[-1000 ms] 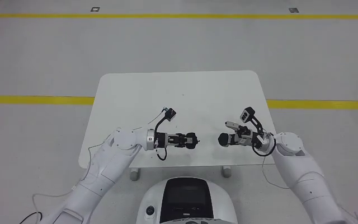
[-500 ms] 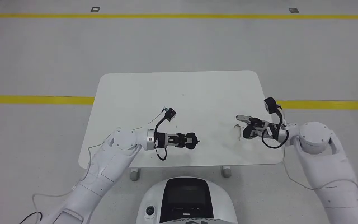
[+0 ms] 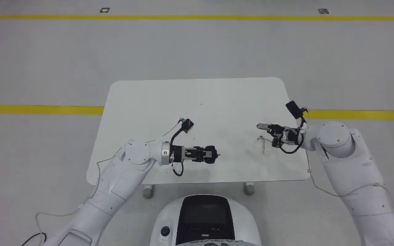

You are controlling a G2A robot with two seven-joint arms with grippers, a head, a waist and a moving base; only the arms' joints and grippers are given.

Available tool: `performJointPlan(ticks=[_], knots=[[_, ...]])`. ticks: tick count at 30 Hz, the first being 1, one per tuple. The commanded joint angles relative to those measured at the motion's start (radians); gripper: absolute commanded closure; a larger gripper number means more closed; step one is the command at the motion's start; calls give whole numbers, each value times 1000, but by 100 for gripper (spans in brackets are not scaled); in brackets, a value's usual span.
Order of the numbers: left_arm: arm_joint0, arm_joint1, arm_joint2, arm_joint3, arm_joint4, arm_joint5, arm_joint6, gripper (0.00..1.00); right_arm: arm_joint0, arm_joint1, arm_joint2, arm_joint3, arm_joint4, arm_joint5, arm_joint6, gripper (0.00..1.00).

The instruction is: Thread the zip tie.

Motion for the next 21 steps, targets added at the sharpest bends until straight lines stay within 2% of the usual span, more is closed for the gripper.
performJointPlan(ticks=[1,3,7,11,14,18,21], knots=[[0,0,0,0,0,0,0,100,-2,0,-4,-11,-11,-17,-19,0],[0,0,0,0,0,0,0,100,2,2,-16,-17,-37,-46,-5,0],[0,0,0,0,0,0,0,100,77,3,-83,14,-167,-18,51,0],[0,0,0,0,0,0,0,100,194,-7,-221,72,-377,-15,98,0],[0,0,0,0,0,0,0,100,266,-20,-319,118,-463,-65,165,0],[0,0,0,0,0,0,0,100,322,-37,-374,182,-474,-95,180,0],[0,0,0,0,0,0,0,100,340,-43,-394,219,-453,-138,212,0]])
